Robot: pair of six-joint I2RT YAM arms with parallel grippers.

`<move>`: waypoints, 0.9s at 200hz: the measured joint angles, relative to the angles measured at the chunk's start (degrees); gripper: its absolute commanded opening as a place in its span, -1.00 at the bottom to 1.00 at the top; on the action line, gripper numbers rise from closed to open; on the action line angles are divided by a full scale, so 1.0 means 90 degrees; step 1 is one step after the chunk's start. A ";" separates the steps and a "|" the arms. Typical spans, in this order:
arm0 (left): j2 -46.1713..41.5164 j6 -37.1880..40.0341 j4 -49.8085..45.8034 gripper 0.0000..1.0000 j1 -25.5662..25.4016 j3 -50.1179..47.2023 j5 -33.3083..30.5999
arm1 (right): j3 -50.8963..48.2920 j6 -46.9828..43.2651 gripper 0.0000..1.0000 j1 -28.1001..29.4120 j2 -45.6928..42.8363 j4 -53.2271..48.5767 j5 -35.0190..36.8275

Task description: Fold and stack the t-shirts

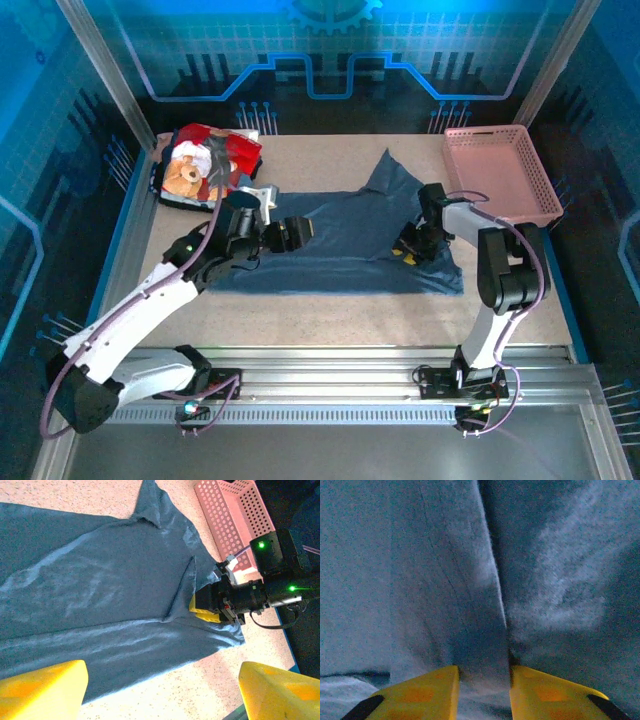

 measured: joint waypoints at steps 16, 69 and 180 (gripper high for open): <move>-0.0131 0.0027 -0.0100 0.62 -0.0002 -0.0078 -0.0095 | 0.0046 -0.0010 -0.72 0.0027 0.0075 -0.0002 0.0022; -0.0391 0.0024 -0.0318 0.62 -0.0002 -0.0442 -0.0282 | 0.0478 0.0053 -1.00 0.0061 0.0206 -0.0063 0.0015; -0.0328 -0.0627 -0.0316 0.61 -0.0002 -0.1965 -0.0420 | 0.3043 -0.0180 0.03 0.0457 0.1880 -0.0219 -0.0520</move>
